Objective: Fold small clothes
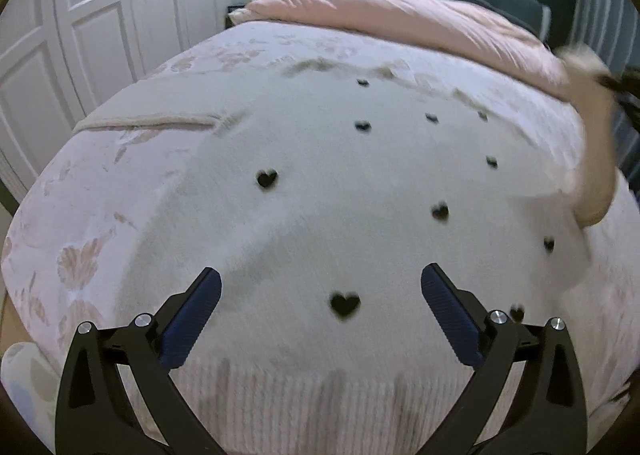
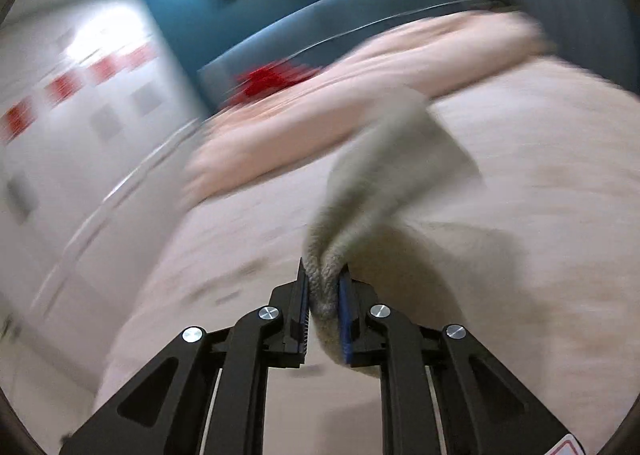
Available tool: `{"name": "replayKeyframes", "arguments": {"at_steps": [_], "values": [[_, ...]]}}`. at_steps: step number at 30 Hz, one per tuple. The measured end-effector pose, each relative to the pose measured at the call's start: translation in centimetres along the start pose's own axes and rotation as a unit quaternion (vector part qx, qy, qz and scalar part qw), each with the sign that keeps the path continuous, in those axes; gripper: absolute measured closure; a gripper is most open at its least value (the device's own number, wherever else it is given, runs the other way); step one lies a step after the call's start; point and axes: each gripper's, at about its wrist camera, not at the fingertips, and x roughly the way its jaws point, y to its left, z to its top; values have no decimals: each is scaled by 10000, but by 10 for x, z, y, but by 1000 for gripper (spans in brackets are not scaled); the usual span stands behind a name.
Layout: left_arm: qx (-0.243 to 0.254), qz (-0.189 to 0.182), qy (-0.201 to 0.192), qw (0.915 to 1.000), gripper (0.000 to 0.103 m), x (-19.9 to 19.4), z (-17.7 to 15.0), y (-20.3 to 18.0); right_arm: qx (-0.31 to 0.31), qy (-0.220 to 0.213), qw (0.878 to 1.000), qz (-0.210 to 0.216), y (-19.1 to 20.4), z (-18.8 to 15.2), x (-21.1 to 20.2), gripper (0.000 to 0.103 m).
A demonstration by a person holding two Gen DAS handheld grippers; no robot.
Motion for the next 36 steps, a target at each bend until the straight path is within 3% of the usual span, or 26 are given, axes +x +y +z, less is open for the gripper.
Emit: {"name": "replayKeyframes", "arguments": {"at_steps": [2, 3, 6, 8, 10, 13, 17, 18, 19, 20, 21, 22, 23, 24, 27, 29, 31, 32, 34, 36], "values": [[-204, -109, -78, 9997, 5, -1, 14, 10, -507, 588, 9961, 426, 60, -25, 59, 71], [-264, -144, -96, 9995, 5, 0, 20, 13, -769, 781, 9933, 378, 80, -41, 82, 65], [-433, -327, -78, 9985, 5, 11, 48, 28, -1021, 1010, 9895, 144, 92, -73, 105, 64], [-599, -563, -18, 9966, 5, 25, 69, 35, -750, 1026, 9918, 120, 75, -85, 92, 59], [-759, -781, 78, 9940, 5, 48, 92, 39, -477, 887, 9945, -270, 39, -94, 66, 45], [-1100, -896, 291, 9895, 5, 97, 126, 36, -426, 779, 9885, -1226, -5, -105, 36, 41], [-1582, -940, 622, 9809, 7, 161, 148, 21, -436, 1000, 9758, -1894, -51, -118, 35, 41], [-1615, -920, 639, 9805, 9, 168, 149, 19, -560, 1090, 9723, -1989, -56, -122, 42, 41], [-1649, -912, 675, 9798, 22, 179, 150, 15, -676, 1185, 9694, -2040, -57, -125, 47, 41], [-1622, -926, 732, 9797, 46, 188, 150, 9, -769, 1302, 9676, -2022, -60, -127, 58, 41], [-1558, -915, 783, 9804, 58, 195, 150, 3, -817, 1361, 9673, -1977, -61, -131, 60, 44], [-1394, -833, 762, 9838, 79, 199, 152, -5, -863, 1408, 9666, -1960, -63, -134, 65, 63], [-1275, -916, 702, 9851, 92, 199, 156, -8, -869, 1381, 9668, -1965, -65, -128, 69, 79], [-1240, -1004, 632, 9852, 92, 195, 159, -9, -702, 1252, 9704, -1941, -69, -118, 67, 91], [-1139, -1234, -76, 9858, 93, 163, 173, -8, 78, 540, 9867, -1532, -72, -94, 36, 91], [-1062, -1183, -47, 9873, 92, 166, 171, -7, 352, 469, 9863, -1545, -87, -98, 33, 92], [-897, -811, 330, 9921, 92, 195, 158, -7, 551, 1206, 9730, -1889, -117, -123, 66, 92], [-899, -732, 522, 9919, 92, 207, 150, -6, 591, 1123, 9748, -1837, -121, -129, 67, 94], [-940, -847, 240, 9917, 89, 204, 141, -2, 602, 1003, 9756, -1860, -112, -121, 55, 88], [-1024, -929, 210, 9902, 88, 196, 139, -1, 445, 692, 9790, -1864, -89, -108, 35, 87]]}}
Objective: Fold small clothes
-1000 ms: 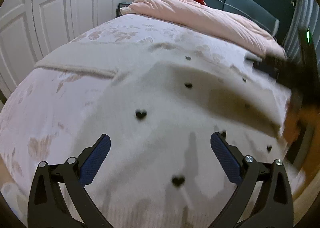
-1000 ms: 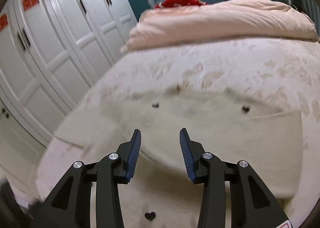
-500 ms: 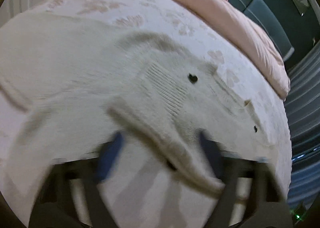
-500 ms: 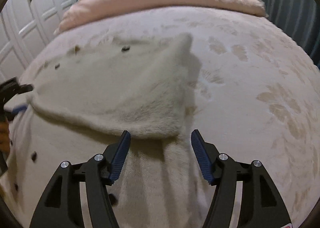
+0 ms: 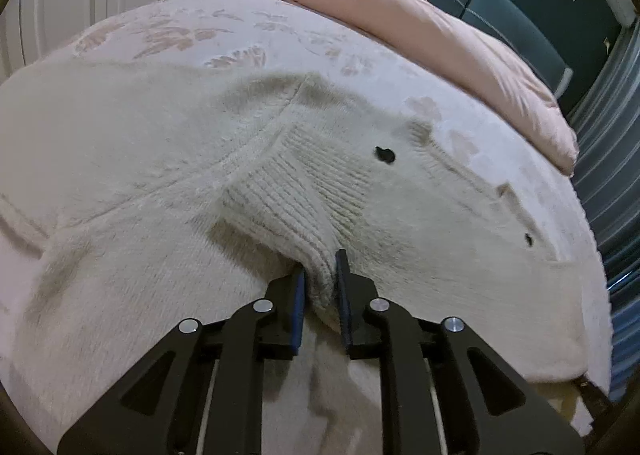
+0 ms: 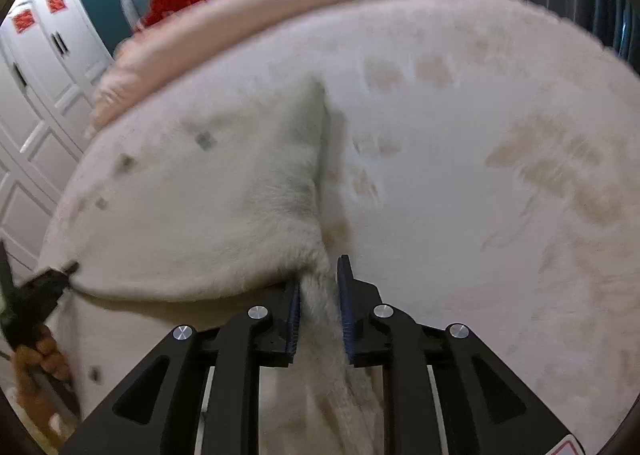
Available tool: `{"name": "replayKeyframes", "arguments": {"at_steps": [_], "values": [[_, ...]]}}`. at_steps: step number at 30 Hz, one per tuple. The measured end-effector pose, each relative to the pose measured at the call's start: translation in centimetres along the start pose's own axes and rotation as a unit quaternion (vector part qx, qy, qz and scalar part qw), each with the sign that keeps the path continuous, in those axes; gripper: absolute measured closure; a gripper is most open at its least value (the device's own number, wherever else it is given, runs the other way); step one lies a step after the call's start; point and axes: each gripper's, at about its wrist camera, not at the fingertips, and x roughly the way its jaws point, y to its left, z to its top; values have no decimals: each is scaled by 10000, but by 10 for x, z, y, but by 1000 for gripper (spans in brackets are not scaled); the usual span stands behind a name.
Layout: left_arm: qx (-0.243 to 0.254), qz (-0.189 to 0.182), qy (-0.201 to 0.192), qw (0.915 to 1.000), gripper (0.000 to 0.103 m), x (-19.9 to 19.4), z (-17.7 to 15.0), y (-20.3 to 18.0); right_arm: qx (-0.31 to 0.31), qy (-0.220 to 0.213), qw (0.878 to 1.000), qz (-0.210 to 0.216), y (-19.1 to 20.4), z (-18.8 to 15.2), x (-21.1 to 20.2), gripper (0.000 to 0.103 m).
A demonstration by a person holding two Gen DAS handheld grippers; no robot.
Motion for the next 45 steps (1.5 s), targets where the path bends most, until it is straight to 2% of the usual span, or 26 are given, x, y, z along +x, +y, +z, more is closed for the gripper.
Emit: {"name": "replayKeyframes", "arguments": {"at_steps": [2, 4, 6, 8, 9, 11, 14, 15, 18, 20, 21, 22, 24, 25, 26, 27, 28, 30, 31, 32, 33, 35, 38, 40, 43, 45], "values": [[-92, -95, -12, 9999, 87, -3, -2, 4, -229, -327, 9992, -3, 23, 6, -19, 85], [-148, -161, -13, 9998, 87, -4, -5, 9, -450, -289, 9985, 79, 42, 9, -15, 85], [-216, -220, -10, 9995, 86, -8, -4, 13, -676, 0, 9976, -159, 54, 9, 16, 85], [-313, -325, -30, 9990, 80, -22, -2, 25, -738, 543, 9945, -509, 49, 4, 58, 92], [-343, -302, -63, 9989, 77, -31, -1, 33, -721, 403, 9954, -489, 48, 2, 57, 92], [-489, -281, -214, 9982, 55, -55, 7, 64, -770, 292, 9947, -621, 56, 3, 39, 86], [-921, 196, -602, 9937, 38, -88, 31, 132, -902, -80, 9947, -485, 71, -14, 0, 64], [-1125, 456, -703, 9901, 37, -94, 40, 160, -954, -135, 9945, -414, 74, -24, -10, 55], [-1852, 1182, -858, 9718, 37, -105, 63, 237, -1124, 35, 9935, -196, 82, -61, -13, 53], [-2516, 1528, -889, 9516, 37, -107, 73, 289, -1201, 320, 9919, -255, 87, -87, 0, 51], [-2860, 1433, -992, 9423, 39, -108, 76, 314, -1227, 293, 9915, -329, 87, -95, 4, 50], [-2984, 1382, -1069, 9383, 45, -109, 79, 323, -1302, 88, 9907, -392, 91, -99, 1, 48], [-2976, 1441, -1142, 9368, 54, -107, 88, 327, -1349, 121, 9897, -460, 95, -94, 6, 44], [-2829, 1452, -1065, 9421, 79, -102, 95, 324, -1286, 150, 9908, -398, 93, -91, 11, 42], [-2751, 1418, -927, 9464, 93, -97, 101, 322, -1233, 152, 9917, -327, 91, -90, 14, 41], [-2737, 1393, -856, 9478, 94, -93, 106, 316, -1170, 146, 9927, -238, 88, -89, 16, 40], [-2671, 1366, -1033, 9483, 94, -99, 110, 301, -1133, 142, 9933, -188, 87, -92, 13, 39], [-2233, 1216, -1390, 9571, 95, -118, 124, 265, -1119, 111, 9936, -133, 87, -94, 13, 38], [-1742, 1017, -1585, 9665, 95, -130, 132, 226, -1134, 82, 9934, -135, 87, -99, 8, 37], [-1377, 854, -1718, 9717, 95, -140, 134, 193, -1157, 52, 9932, -137, 88, -102, 7, 36], [-1013, 648, -1839, 9756, 95, -150, 134, 159, -1164, 43, 9931, -126, 88, -103, 7, 35], [-298, -49, -1887, 9816, 94, -165, 121, 78, -1128, 27, 9936, -48, 85, -105, 4, 34], [484, -934, -1369, 9850, 89, -155, 78, -24, -1054, 39, 9943, 133, 80, -107, -1, 30], [855, -1272, -801, 9849, 84, -128, 30, -76, -1038, 65, 9943, 232, 79, -107, -1, 25], [1099, -1069, -170, 9880, 62, -91, -36, -103, -947, 102, 9944, 462, 76, -104, -4, 23], [948, -924, -38, 9912, 62, -84, -60, -93, -796, 144, 9946, 646, 71, -100, -10, 24]]}}
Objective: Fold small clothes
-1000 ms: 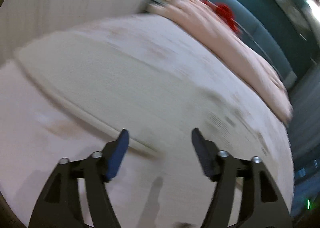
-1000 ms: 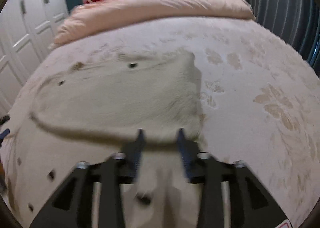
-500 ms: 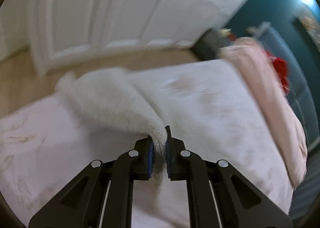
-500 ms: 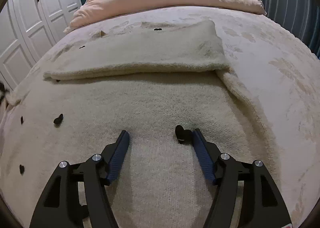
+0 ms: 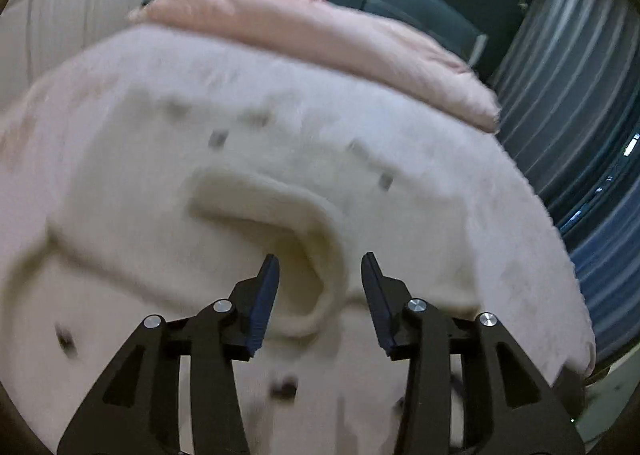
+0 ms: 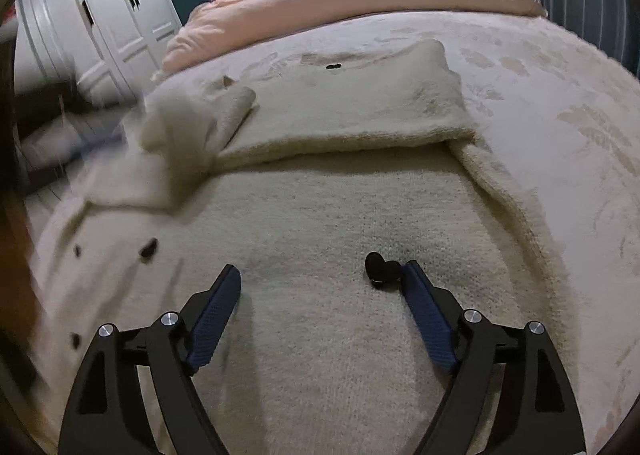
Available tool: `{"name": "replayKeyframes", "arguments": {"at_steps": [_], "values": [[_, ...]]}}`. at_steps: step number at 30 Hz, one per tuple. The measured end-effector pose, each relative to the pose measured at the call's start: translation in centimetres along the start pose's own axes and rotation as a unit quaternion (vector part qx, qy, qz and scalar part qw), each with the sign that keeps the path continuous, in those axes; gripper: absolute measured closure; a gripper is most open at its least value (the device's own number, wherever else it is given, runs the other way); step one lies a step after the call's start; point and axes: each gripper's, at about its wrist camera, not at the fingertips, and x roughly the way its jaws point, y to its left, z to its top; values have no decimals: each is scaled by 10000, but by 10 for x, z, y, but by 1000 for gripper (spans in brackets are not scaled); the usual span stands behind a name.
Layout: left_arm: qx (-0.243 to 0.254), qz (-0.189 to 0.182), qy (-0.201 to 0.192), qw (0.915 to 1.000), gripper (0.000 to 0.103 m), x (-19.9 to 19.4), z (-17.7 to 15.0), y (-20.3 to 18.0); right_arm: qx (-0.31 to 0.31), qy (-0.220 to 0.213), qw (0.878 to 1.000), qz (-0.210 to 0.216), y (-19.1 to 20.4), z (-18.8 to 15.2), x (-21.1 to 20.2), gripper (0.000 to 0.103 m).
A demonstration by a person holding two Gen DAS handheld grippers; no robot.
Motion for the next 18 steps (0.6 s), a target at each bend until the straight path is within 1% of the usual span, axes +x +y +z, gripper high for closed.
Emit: {"name": "replayKeyframes", "arguments": {"at_steps": [3, 5, 7, 8, 9, 10, 12, 13, 15, 16, 17, 18], "values": [[-561, 7, 48, 9984, 59, -14, -21, 36, 256, -104, 9995, 157, -3, 7, -16, 23], [-942, 88, -108, 9955, 50, -28, -18, 65, 339, -176, 9988, 316, 2, 21, -22, 23], [-1327, 248, -226, 9906, 46, -36, -12, 95, 310, -250, 9982, 452, 15, 39, -21, 23], [-1544, 271, -254, 9873, 46, -38, -10, 112, 197, -318, 9981, 481, 28, 51, -18, 23], [-1833, 302, -261, 9822, 46, -38, -3, 129, 29, -351, 9983, 473, 42, 60, -14, 23], [-1989, 313, -256, 9792, 46, -39, 1, 140, -142, -371, 9983, 438, 54, 66, -11, 23], [-2212, 351, -201, 9744, 46, -33, 10, 155, -796, -409, 9956, 294, 93, 80, 2, 23], [-2348, 365, -134, 9713, 46, -28, 14, 165, -1131, -383, 9926, 215, 110, 85, 9, 23], [-2599, 321, -73, 9651, 46, -18, 18, 178, -1981, -282, 9798, -36, 149, 90, 30, 23], [-2829, 295, 13, 9587, 46, -11, 20, 188, -2327, -212, 9721, -219, 163, 90, 41, 25], [-3127, 210, 120, 9496, 46, -3, 21, 198, -2713, -98, 9612, -498, 179, 90, 57, 28], [-3268, 161, 120, 9449, 47, -1, 21, 202, -2856, -42, 9564, -610, 184, 91, 65, 57]]}}
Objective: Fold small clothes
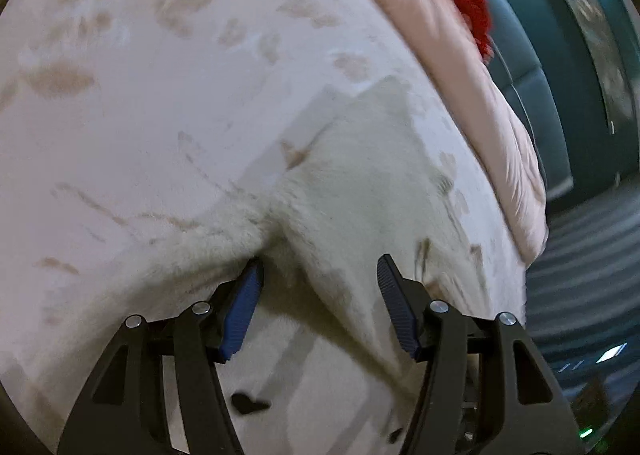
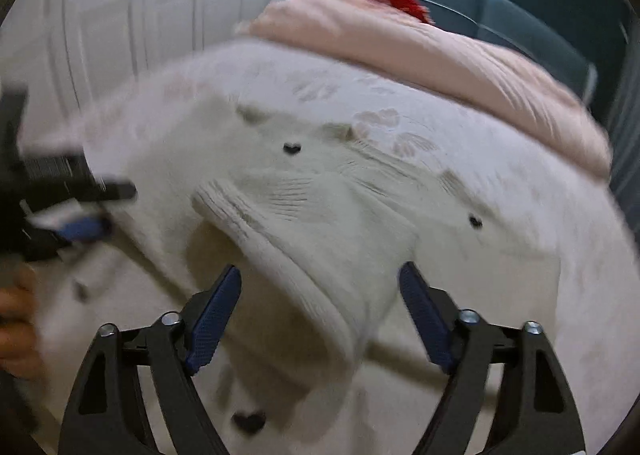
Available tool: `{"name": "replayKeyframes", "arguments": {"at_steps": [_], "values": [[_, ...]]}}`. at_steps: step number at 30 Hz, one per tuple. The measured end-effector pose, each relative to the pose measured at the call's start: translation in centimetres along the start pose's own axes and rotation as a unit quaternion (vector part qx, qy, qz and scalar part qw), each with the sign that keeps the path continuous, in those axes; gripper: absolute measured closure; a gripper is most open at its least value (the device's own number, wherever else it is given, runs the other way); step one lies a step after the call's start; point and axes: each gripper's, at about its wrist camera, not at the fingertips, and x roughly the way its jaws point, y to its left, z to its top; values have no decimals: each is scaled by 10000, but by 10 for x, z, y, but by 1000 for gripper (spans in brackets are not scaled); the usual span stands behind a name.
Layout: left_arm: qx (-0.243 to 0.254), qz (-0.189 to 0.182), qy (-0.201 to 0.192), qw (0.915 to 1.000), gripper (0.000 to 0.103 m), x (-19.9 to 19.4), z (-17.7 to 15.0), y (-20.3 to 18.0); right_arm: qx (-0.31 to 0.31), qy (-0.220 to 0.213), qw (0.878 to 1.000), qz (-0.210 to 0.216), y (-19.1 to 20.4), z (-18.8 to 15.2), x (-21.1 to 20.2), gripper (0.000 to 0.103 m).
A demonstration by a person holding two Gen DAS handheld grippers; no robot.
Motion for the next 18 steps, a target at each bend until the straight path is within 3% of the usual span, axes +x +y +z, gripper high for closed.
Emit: {"name": "replayKeyframes", "arguments": {"at_steps": [1, 2, 4, 6, 7, 8, 10, 13, 14, 15, 18], "values": [[-186, -16, -41, 9998, 51, 2, 3, 1, -99, 189, 9997, -106, 1, 8, 11, 95], [-216, -30, -105, 9997, 59, 1, 5, -2, 34, 261, 9996, -100, -5, 14, 12, 96], [-145, 0, -275, 9995, 65, -3, 11, -7, 878, -152, 9958, 209, -41, 29, -8, 96], [-128, -17, -355, 9993, 65, -6, 17, -6, 2282, -842, 9678, 651, -105, 31, -47, 95], [-109, -6, -346, 9993, 65, -4, 16, -5, 2666, -990, 9555, 784, -121, 26, -53, 92], [-71, -24, -311, 9995, 61, -3, 16, -2, 3267, -1068, 9343, 949, -150, 8, -55, 90], [12, 31, -245, 9997, 63, 1, 9, 2, 3722, -674, 9212, 914, -175, -25, -32, 73], [136, 60, -364, 9992, 59, -3, -3, 2, 4119, 419, 9057, 913, -189, -83, 22, 74], [145, 64, -387, 9991, 56, -4, -4, 0, 4319, 495, 8942, 1067, -193, -100, 29, 75], [139, 78, -417, 9990, 55, -4, -5, -2, 4554, 283, 8807, 1276, -199, -112, 27, 77], [16, 108, -444, 9990, 50, -3, -4, -3, 4895, 69, 8601, 1436, -213, -118, 22, 68]]}}
